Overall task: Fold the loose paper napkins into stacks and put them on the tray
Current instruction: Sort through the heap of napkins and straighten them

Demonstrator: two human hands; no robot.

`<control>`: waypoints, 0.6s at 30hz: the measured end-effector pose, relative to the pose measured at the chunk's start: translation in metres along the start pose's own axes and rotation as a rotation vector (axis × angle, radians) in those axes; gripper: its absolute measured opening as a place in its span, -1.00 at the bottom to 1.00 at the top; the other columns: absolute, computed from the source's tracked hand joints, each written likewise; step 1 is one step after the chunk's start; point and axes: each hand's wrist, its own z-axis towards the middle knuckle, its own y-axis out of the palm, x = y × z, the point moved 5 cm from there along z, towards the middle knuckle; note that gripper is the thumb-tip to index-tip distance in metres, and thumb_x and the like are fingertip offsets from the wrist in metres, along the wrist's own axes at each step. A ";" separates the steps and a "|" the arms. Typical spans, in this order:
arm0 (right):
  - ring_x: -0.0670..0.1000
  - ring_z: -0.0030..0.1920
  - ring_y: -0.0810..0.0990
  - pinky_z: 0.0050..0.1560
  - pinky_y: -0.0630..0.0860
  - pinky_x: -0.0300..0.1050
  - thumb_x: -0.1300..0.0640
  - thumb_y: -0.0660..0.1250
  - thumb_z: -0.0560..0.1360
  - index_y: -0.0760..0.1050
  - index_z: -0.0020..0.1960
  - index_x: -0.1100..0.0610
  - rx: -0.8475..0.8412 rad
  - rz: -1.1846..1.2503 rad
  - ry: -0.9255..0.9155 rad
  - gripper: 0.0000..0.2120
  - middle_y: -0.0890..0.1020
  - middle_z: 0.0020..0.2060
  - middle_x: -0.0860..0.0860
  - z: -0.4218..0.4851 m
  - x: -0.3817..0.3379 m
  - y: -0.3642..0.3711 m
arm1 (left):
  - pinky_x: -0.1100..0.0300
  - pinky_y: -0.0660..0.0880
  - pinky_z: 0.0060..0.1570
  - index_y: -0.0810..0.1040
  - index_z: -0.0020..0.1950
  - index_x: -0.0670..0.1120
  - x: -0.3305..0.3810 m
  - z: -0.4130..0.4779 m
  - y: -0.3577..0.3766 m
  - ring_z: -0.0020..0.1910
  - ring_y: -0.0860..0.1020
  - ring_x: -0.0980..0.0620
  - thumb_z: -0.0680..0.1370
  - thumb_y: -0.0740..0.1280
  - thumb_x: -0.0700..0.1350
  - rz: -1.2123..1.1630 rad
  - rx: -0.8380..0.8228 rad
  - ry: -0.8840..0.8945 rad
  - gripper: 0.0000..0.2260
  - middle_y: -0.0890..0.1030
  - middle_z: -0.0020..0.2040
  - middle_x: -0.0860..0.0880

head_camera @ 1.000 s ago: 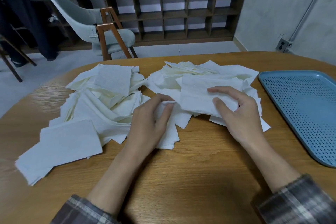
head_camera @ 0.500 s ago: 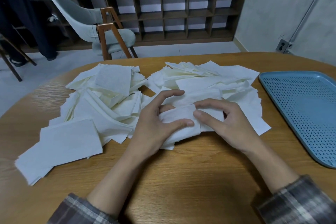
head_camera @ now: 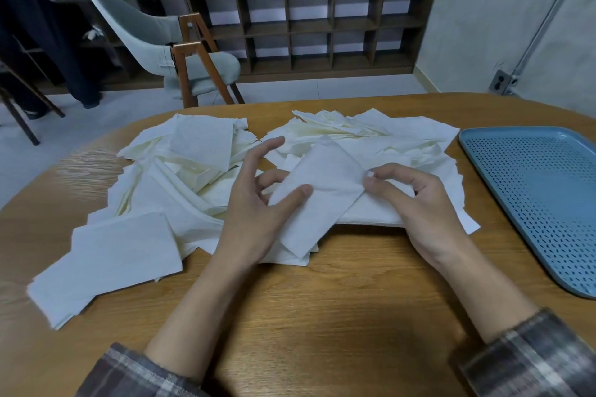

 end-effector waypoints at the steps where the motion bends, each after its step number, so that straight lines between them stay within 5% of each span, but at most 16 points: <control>1: -0.08 0.23 0.64 0.48 0.41 0.05 0.08 0.53 0.52 0.74 -0.13 -0.05 -0.018 -0.003 0.013 -0.94 0.74 0.03 -0.15 0.000 0.001 0.001 | 0.22 0.62 -0.17 0.46 0.44 0.17 0.000 0.000 -0.002 -0.07 0.70 0.06 0.53 0.56 -0.19 0.008 0.007 0.007 -0.43 0.73 -0.09 -0.06; 4: 0.07 0.30 0.63 0.52 0.38 0.23 -0.01 0.59 0.43 0.75 0.00 -0.04 -0.073 0.055 0.067 -0.84 0.74 0.14 -0.07 0.001 0.003 0.004 | 0.24 0.60 -0.18 0.54 0.37 0.13 0.001 0.001 -0.004 -0.08 0.70 0.06 0.52 0.57 -0.19 0.012 -0.006 0.011 -0.52 0.74 -0.11 -0.04; 8: 0.14 0.28 0.66 0.39 0.48 0.13 0.00 0.59 0.44 0.70 0.17 0.01 -0.229 0.113 0.102 -0.67 0.73 0.19 0.02 -0.005 -0.001 0.013 | 0.25 0.57 -0.22 0.60 0.27 0.14 0.004 -0.001 0.002 -0.09 0.71 0.03 0.50 0.59 -0.18 0.083 -0.145 -0.009 -0.59 0.74 -0.16 -0.06; 18: -0.31 0.28 0.52 0.14 0.41 -0.48 0.03 0.49 0.51 0.53 0.39 -0.24 -0.363 -0.161 -0.021 -0.52 0.59 0.27 -0.34 -0.016 -0.012 0.023 | 0.34 0.51 -0.11 0.62 0.22 0.22 0.004 -0.003 0.006 0.03 0.66 0.12 0.49 0.60 -0.11 0.190 -0.191 0.025 -0.61 0.73 -0.14 0.08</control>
